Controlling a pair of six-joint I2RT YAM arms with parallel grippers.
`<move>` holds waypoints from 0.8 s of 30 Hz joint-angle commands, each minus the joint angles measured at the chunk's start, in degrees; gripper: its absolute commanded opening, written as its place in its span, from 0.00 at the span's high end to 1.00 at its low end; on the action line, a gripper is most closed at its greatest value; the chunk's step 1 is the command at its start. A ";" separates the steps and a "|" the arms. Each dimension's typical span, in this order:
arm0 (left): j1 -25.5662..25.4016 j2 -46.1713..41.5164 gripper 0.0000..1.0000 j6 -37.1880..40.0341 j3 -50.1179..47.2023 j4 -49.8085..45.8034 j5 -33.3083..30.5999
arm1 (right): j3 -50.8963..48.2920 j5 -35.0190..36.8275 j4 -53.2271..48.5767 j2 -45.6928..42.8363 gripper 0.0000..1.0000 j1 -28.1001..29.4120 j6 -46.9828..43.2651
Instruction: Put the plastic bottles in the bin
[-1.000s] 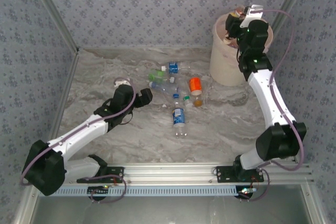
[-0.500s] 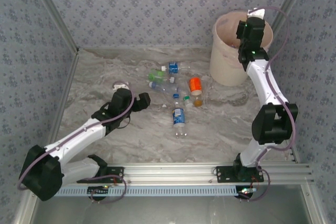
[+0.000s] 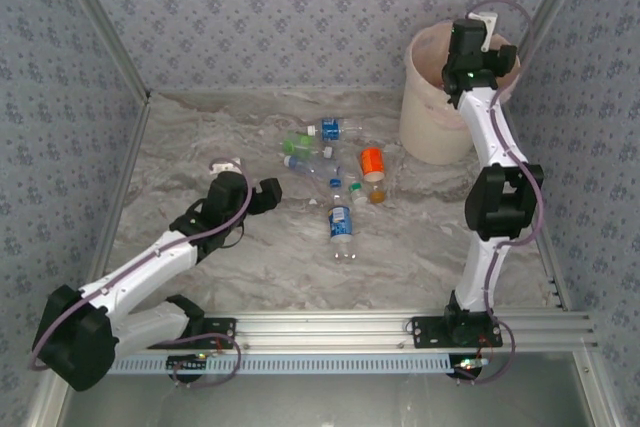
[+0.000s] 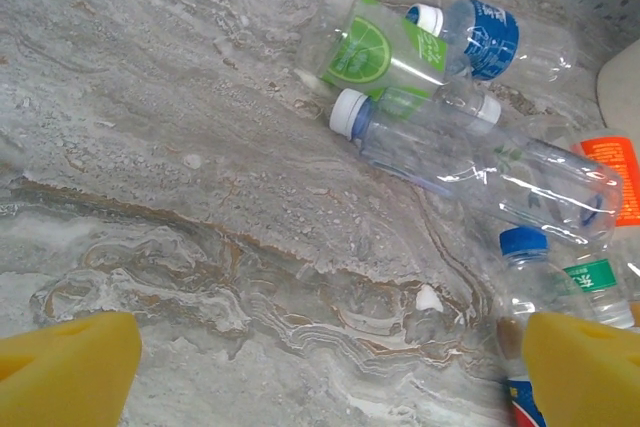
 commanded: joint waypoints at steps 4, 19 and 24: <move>0.53 1.19 0.02 1.73 1.14 0.03 2.19 | 9.68 -0.44 -15.70 -0.87 0.03 1.67 7.43; 1.61 0.79 0.02 -2.12 0.38 1.15 6.81 | -24.25 -45.20 0.78 -32.44 0.00 9.43 29.56; 1.61 0.05 0.02 -2.38 -0.12 1.72 6.95 | -35.08 -57.02 5.80 -35.86 0.02 10.25 35.30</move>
